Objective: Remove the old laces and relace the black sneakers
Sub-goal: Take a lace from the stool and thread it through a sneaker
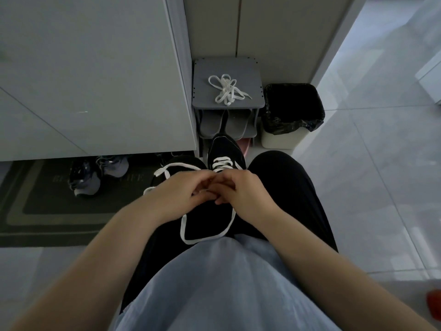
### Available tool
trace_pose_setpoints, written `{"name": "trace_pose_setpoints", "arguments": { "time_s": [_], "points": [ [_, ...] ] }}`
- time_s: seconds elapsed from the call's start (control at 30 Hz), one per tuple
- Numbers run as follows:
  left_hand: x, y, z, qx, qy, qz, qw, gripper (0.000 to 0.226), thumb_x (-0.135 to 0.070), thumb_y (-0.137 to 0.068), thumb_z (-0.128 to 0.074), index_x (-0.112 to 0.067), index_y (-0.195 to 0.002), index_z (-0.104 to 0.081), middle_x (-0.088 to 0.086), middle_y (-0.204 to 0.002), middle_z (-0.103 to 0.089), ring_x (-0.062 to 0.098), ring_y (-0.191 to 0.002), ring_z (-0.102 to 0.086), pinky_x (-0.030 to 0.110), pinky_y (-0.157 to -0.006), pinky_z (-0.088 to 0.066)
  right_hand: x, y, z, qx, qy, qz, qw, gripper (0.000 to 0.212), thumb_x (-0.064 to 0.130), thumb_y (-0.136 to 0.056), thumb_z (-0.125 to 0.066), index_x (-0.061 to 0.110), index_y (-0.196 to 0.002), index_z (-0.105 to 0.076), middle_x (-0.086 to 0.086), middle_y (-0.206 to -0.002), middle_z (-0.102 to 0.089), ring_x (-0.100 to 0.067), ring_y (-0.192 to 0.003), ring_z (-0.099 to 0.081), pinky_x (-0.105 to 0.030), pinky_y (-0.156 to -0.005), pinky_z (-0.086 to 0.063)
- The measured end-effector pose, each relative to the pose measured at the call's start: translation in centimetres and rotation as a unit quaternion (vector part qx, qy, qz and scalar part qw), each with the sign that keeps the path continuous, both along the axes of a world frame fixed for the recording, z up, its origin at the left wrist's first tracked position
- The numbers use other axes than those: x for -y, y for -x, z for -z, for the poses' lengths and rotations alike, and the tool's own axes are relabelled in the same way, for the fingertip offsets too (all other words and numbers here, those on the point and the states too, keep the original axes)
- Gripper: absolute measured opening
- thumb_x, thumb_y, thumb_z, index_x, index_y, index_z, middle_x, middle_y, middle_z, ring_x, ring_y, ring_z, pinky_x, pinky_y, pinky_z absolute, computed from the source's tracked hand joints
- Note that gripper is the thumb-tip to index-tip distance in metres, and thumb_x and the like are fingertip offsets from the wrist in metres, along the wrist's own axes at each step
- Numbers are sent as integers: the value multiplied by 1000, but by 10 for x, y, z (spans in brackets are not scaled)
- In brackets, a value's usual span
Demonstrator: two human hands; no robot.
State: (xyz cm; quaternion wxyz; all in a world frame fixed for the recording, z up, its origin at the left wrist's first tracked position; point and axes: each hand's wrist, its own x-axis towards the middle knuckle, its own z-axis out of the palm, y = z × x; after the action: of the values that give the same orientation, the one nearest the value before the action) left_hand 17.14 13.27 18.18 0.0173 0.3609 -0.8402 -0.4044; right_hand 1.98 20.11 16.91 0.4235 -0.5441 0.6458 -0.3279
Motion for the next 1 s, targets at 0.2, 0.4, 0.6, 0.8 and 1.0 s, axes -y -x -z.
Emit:
{"name": "trace_pose_setpoints", "arguments": {
  "time_s": [0.2, 0.4, 0.6, 0.8, 1.0],
  "points": [
    [-3, 1, 13, 37, 89, -100, 990, 14, -23, -90, -57, -21, -85, -70, -3, -82, -66, 8, -77, -61, 25, -71, -47, -1, -1, 14, -77, -57, 67, 993, 26, 33, -89, -61, 10, -77, -67, -3, -69, -69, -17, -57, -63, -34, -63, -55],
    [-9, 3, 29, 90, 169, -67, 979, 23, -25, -92, -54, -16, -103, -71, 4, -93, -60, 18, -90, -56, 27, -70, -39, -11, -18, 33, -150, -72, 50, 985, 25, 41, -86, -57, 21, -93, -70, 2, -83, -70, -15, -78, -64, -33, -69, -53],
    [-7, 10, 32, 120, 194, -32, 973, 26, -26, -94, -48, -15, -102, -70, 4, -91, -55, 16, -93, -49, 22, -64, -23, -11, -17, 43, -128, -42, 86, 987, 18, 41, -86, -60, 26, -88, -69, 8, -78, -69, -9, -75, -63, -31, -66, -52],
    [-7, 8, 35, 99, 193, -33, 976, 23, -22, -92, -52, -13, -99, -71, -1, -80, -45, 10, -81, -41, 21, -65, -25, -11, -16, 48, -94, -42, 109, 989, 18, 39, -84, -62, 24, -85, -72, 8, -74, -70, -7, -72, -64, -32, -64, -54],
    [-7, 12, 35, 112, 197, -15, 974, 21, -23, -91, -53, -14, -96, -72, -3, -77, -42, 11, -76, -39, 23, -63, -27, -10, -13, 53, -55, -50, 135, 988, 11, 27, -85, -62, 26, -84, -73, 11, -71, -68, -5, -73, -63, -24, -64, -49]
  ]
}}
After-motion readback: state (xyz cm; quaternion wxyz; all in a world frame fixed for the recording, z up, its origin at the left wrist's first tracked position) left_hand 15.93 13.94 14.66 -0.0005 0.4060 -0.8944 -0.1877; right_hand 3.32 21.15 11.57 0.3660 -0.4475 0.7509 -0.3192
